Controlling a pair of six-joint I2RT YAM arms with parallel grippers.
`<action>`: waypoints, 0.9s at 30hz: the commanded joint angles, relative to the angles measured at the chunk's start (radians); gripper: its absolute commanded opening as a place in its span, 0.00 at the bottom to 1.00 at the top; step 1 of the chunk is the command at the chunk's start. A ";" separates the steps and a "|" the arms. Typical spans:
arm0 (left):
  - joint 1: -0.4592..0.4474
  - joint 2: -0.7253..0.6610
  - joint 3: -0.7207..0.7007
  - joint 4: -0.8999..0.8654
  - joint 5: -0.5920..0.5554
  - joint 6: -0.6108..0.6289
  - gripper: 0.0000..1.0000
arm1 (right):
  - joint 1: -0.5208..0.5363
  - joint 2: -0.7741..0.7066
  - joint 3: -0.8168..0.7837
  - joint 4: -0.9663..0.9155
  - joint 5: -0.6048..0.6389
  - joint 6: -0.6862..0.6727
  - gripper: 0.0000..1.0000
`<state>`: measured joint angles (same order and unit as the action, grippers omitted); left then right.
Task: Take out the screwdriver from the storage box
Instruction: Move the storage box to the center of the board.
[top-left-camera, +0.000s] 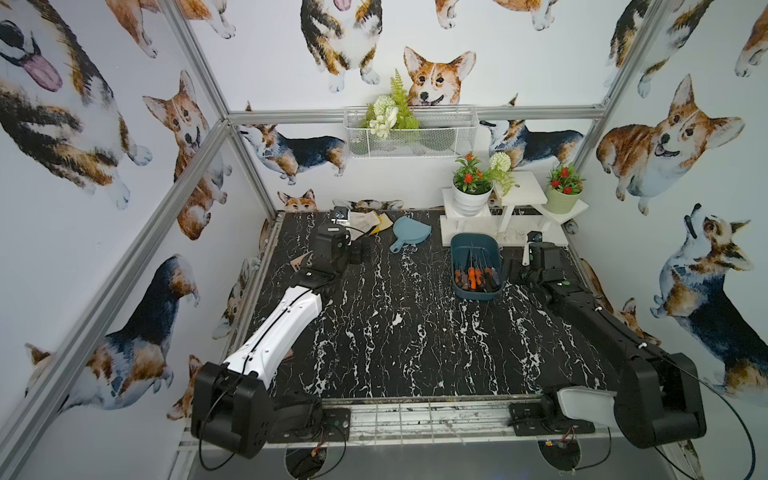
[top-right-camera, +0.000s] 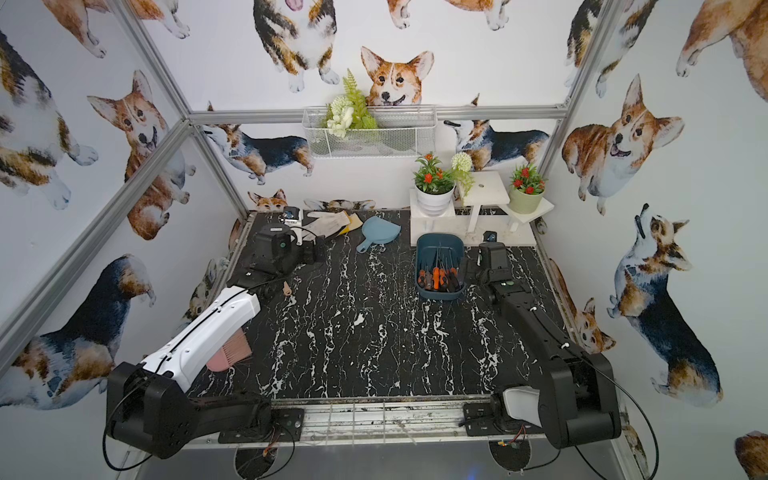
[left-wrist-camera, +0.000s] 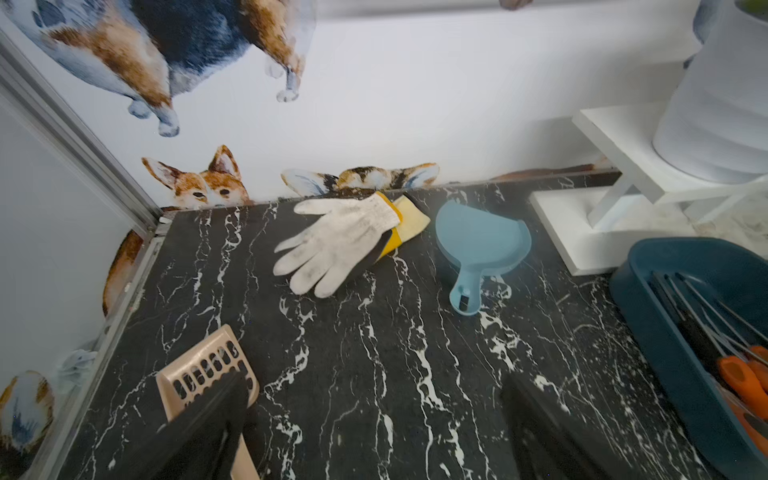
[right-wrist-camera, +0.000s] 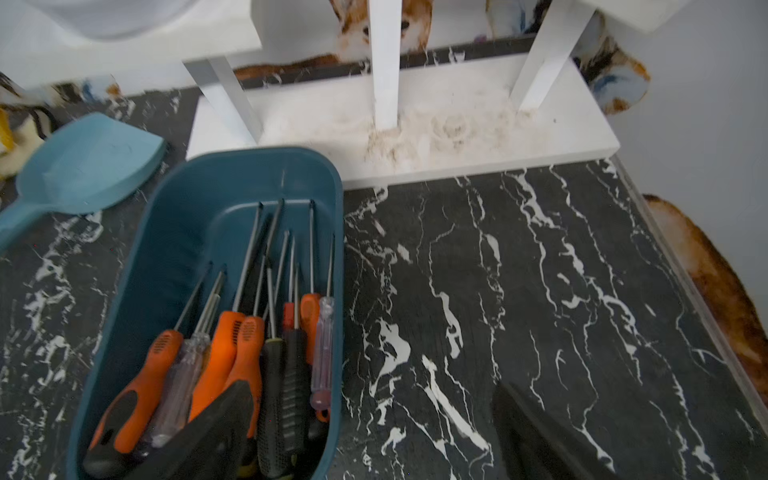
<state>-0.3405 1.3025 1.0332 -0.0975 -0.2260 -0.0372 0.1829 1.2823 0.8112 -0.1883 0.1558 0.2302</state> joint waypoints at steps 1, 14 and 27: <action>-0.045 -0.011 -0.012 -0.042 -0.033 -0.064 1.00 | 0.001 0.044 0.034 -0.098 -0.021 0.052 0.94; -0.066 0.085 0.077 -0.179 0.070 -0.110 1.00 | -0.031 0.277 0.234 -0.217 -0.079 0.063 0.87; -0.065 0.261 0.342 -0.295 0.225 -0.155 1.00 | -0.064 0.412 0.347 -0.270 -0.174 0.061 0.71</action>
<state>-0.4065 1.5291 1.3312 -0.3416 -0.0643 -0.1745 0.1177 1.6756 1.1358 -0.4263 -0.0010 0.2882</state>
